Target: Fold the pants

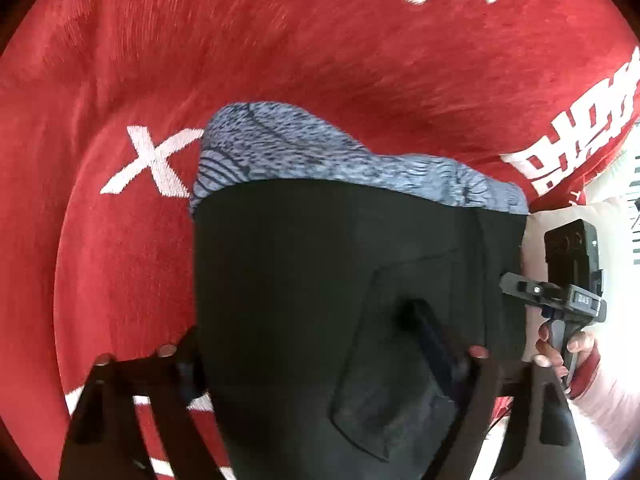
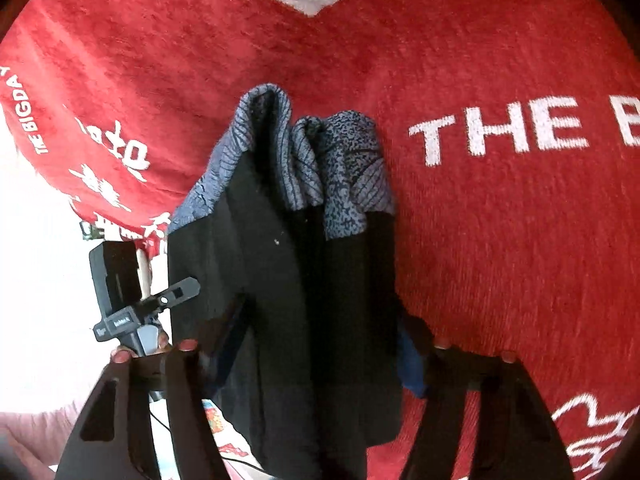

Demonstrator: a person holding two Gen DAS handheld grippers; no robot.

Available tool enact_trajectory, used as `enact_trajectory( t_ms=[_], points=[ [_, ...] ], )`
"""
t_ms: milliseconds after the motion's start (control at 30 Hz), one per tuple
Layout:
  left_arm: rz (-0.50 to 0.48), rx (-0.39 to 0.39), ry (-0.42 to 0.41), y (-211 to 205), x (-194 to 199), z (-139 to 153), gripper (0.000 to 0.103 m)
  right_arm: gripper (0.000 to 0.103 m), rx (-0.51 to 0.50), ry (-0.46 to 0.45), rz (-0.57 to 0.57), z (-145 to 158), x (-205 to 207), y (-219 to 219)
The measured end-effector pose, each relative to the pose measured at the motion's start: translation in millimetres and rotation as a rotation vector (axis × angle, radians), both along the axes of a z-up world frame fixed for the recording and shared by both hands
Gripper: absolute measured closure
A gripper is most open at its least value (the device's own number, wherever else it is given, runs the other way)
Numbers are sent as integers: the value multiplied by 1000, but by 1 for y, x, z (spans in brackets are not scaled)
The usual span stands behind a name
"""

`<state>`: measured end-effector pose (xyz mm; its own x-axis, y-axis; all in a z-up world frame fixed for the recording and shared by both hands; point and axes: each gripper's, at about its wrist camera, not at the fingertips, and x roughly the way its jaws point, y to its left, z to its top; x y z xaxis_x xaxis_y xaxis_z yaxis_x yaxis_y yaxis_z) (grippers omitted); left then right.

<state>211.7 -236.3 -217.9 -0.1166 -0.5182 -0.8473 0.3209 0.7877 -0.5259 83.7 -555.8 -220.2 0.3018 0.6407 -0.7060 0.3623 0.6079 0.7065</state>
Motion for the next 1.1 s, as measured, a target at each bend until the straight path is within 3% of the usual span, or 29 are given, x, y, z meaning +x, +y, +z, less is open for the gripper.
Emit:
enact_trajectory(
  t_ms=[100,233,467,700,867,1000,1100],
  points=[
    [-5,0,-34,-1,-4,9,31,54,21,-6,-32,5,-6,-4],
    [-2,-17,-64,3,-8,25,41,60,25,-18,-50,15,-12,-6],
    [-20,-50,-72,10,-23,53,42,61,46,-30,-40,38,-24,5],
    [-30,-44,-84,27,-66,79,42,61,33,-36,-14,66,-62,35],
    [-27,-9,-31,51,-102,67,42,61,14,-2,-6,64,-101,60],
    [-37,34,-28,69,-120,44,41,59,-9,43,-10,38,-125,76],
    [-20,53,-63,75,-122,38,31,52,-77,36,-10,29,-130,80]
  ],
)
